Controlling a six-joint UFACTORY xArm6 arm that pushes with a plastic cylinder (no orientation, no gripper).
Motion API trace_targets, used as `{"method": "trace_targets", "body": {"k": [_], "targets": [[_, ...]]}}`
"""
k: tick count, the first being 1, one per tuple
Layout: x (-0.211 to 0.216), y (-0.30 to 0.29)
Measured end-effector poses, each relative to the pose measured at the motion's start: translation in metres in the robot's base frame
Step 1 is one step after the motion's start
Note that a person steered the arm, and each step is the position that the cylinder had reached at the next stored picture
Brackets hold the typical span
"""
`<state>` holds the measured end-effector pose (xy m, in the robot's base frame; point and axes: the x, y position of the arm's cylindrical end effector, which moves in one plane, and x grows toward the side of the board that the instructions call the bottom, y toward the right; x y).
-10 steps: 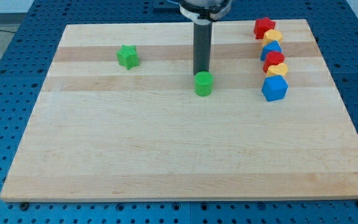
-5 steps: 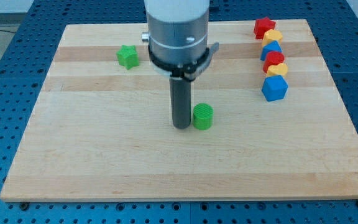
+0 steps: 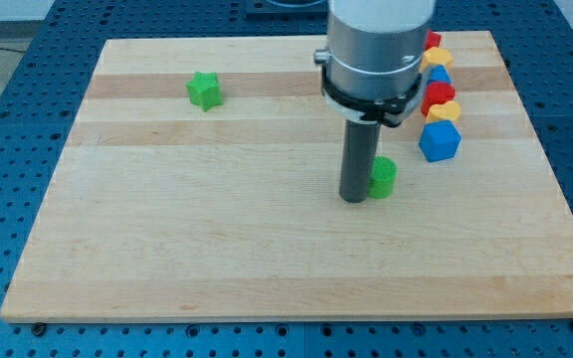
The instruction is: Drag the green circle to bottom left of the blue cube
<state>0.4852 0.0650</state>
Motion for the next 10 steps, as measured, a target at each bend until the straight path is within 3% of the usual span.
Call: {"method": "trace_targets", "body": {"k": [3, 6, 10], "targets": [[-0.017, 0.033], [-0.024, 0.011], [-0.026, 0.056]]}}
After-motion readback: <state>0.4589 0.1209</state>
